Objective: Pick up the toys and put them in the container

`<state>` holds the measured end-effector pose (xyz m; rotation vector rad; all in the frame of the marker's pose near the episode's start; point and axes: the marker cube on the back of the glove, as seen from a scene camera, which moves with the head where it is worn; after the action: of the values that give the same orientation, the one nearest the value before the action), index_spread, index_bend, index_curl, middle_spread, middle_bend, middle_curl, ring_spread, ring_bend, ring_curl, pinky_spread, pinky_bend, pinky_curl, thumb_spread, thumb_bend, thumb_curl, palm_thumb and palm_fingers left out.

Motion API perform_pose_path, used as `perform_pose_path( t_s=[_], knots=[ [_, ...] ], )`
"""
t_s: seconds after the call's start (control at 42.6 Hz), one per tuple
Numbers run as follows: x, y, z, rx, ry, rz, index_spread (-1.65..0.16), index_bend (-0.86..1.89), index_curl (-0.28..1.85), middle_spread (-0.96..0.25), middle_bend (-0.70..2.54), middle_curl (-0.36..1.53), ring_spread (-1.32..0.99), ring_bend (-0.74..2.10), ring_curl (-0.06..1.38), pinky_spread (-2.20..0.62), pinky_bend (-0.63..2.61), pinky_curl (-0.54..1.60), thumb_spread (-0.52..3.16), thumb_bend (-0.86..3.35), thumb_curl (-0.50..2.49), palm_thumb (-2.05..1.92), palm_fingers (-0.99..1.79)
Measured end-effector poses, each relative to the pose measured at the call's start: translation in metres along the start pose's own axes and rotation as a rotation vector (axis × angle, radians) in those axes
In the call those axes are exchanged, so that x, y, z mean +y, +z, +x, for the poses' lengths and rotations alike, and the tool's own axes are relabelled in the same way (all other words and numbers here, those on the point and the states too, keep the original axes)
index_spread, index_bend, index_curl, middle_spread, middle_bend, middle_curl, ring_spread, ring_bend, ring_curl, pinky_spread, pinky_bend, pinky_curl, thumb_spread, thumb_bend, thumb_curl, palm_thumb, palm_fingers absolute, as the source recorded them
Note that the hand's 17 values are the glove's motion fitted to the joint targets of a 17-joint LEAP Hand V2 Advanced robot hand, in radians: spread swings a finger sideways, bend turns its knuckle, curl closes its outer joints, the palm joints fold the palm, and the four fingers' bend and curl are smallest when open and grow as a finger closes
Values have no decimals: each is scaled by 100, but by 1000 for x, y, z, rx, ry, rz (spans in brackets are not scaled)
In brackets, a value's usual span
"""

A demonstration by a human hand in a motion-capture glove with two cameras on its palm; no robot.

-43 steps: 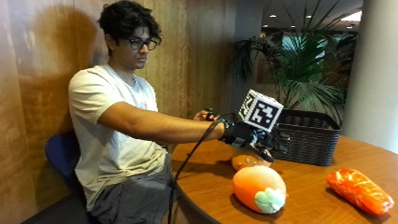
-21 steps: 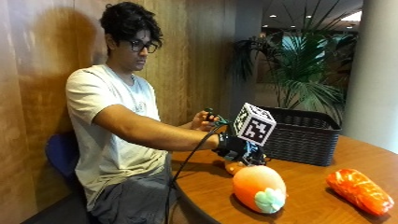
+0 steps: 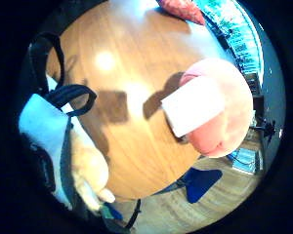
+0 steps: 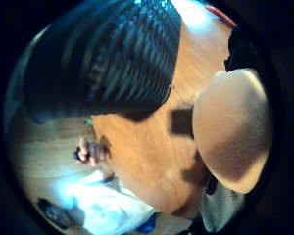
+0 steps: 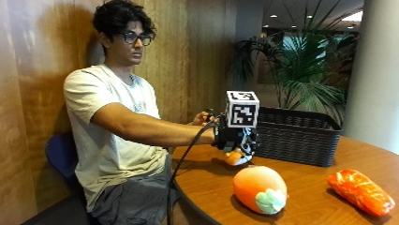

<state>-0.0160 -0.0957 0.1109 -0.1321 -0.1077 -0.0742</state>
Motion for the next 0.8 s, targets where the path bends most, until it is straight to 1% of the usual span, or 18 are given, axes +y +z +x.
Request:
perform_pose_path(
  t_s=[0.188, 0.305, 0.446, 0.587, 0.705, 0.799],
  knots=[
    [3, -44, -2, -31, -3, 71, -39, 55, 29, -32, 61, 45, -53, 104, 66, -41, 103, 45, 73, 34, 81, 85, 97],
    [4, -92, -7, 13, -14, 117, -40, 60, 33, -35, 66, 50, -57, 108, 70, -42, 107, 49, 63, 35, 87, 84, 92],
    [2, -135, -15, -12, -26, 180, -41, 65, 38, -38, 73, 57, -60, 112, 74, -42, 112, 52, 52, 37, 94, 84, 86],
    [-4, -154, -21, -9, -42, 210, -42, 70, 44, -40, 78, 64, -62, 116, 78, -42, 117, 55, 42, 38, 99, 81, 80],
    [-11, -160, -26, -21, -19, 181, -42, 74, 49, -42, 82, 70, -62, 120, 81, -42, 121, 56, 35, 40, 103, 80, 76],
    [-15, -168, -30, 25, -18, 165, -42, 76, 53, -43, 83, 75, -63, 122, 83, -42, 124, 58, 30, 41, 107, 78, 71]
  ],
)
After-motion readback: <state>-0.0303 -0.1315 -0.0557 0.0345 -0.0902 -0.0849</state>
